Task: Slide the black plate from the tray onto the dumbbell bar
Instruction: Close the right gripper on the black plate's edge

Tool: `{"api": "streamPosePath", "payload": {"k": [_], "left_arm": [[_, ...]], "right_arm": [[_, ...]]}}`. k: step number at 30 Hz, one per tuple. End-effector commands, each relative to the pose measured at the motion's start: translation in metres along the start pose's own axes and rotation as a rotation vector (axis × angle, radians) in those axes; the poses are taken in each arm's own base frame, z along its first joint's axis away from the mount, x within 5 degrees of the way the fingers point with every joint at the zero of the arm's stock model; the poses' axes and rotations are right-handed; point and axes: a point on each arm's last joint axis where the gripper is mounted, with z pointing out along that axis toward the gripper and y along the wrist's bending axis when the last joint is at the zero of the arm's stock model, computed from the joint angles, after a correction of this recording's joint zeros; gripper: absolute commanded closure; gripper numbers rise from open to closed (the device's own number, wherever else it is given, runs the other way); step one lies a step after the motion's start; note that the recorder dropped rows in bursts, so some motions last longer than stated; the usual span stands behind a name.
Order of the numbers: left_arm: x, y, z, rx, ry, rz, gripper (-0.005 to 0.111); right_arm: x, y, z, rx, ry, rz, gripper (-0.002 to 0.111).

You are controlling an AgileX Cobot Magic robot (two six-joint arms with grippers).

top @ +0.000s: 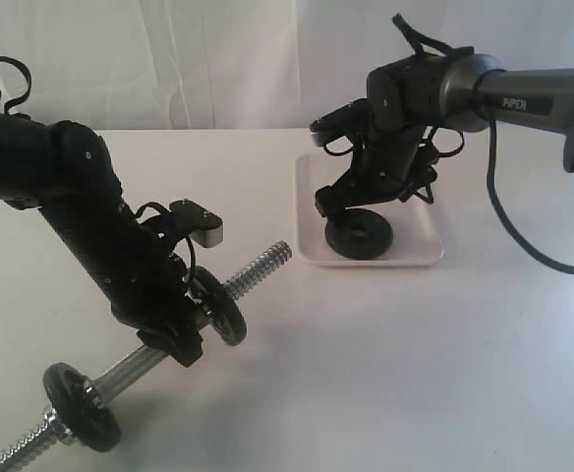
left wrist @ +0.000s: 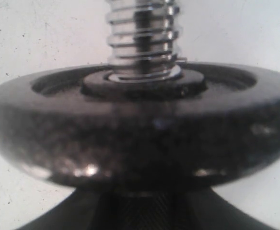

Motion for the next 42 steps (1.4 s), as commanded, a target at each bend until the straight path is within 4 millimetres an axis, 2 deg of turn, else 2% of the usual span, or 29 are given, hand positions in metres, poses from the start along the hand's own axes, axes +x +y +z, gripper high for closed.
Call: {"api": "streamPosePath", "payload": {"k": [1,16,23,33,42], "left_arm": [[-0.006,-0.012,-0.015,0.058,-0.066,-0.039,0.107],[-0.007,-0.012,-0.015,0.057,-0.067,-0.039,0.107],[-0.007,-0.012,-0.015,0.057,-0.067,-0.039,0.107],[-0.007,-0.012,-0.015,0.057,-0.067,-0.039,0.107],[-0.007,-0.012,-0.015,0.057,-0.067,-0.039,0.107]], "right_arm": [[0.0,0.002,0.01,-0.018,0.008,0.018,0.003],[0.006,0.009,0.035,-0.059,0.037,0.049,0.003],[0.02,0.014,0.057,-0.074,0.14,0.049,0.003],[0.038,0.018,0.065,-0.097,0.318,0.049,0.003],[0.035,0.018,0.07,-0.094,0.279,0.051,0.003]]}}
